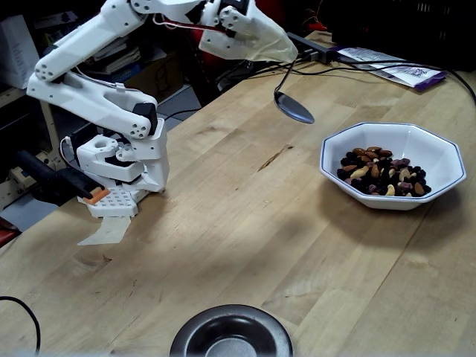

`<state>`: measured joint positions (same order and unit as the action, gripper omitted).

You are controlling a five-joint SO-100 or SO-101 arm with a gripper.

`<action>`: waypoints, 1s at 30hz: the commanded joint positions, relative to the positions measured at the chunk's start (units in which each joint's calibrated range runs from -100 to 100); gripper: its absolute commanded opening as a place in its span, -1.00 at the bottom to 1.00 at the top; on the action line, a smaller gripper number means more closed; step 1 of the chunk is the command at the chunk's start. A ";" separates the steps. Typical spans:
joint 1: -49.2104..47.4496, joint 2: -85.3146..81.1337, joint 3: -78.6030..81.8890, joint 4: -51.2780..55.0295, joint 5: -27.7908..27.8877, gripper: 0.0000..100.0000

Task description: Use spoon to transfer food from the white bowl to brown plate

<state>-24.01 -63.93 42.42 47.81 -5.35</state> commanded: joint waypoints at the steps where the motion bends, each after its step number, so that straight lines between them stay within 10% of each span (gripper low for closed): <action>1: -0.36 5.01 -6.67 -0.07 -0.15 -0.92; 30: 4.24 23.15 -6.41 -19.20 0.05 -0.92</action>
<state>-22.70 -42.46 39.31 28.54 -5.35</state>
